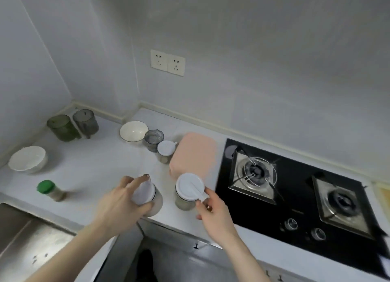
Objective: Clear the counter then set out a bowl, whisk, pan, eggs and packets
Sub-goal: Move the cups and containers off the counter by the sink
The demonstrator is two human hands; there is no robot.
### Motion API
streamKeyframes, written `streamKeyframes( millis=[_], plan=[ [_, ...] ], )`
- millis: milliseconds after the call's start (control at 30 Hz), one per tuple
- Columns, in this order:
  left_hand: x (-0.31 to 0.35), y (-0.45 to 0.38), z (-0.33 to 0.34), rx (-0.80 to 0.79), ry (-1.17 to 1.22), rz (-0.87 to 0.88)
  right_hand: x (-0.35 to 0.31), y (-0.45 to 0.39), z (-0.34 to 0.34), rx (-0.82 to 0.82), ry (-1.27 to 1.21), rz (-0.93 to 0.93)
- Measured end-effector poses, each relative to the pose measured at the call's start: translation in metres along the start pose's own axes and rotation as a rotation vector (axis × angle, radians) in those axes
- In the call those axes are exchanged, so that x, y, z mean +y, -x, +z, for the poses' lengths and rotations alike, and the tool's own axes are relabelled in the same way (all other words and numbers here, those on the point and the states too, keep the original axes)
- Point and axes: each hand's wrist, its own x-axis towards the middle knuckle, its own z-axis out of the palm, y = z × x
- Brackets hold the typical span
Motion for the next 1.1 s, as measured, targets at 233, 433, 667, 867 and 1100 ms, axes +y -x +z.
streamKeyframes(
  millis=[233,433,667,867,1100],
  plan=[
    [0.168,0.044,0.038,0.031,0.023,0.295,0.064,0.111,-0.137,0.258,-0.089,0.013],
    [0.288,0.076,0.093,-0.002,-0.024,0.503,0.105,0.189,-0.235,0.496,-0.148,0.049],
    [0.41,0.092,0.145,-0.073,-0.05,0.721,0.159,0.239,-0.334,0.727,-0.21,0.088],
    [0.509,0.078,0.192,-0.126,-0.069,0.829,0.196,0.251,-0.412,0.87,-0.248,0.128],
    [0.619,0.055,0.248,-0.194,-0.073,0.91,0.231,0.26,-0.514,0.986,-0.261,0.182]
  ],
)
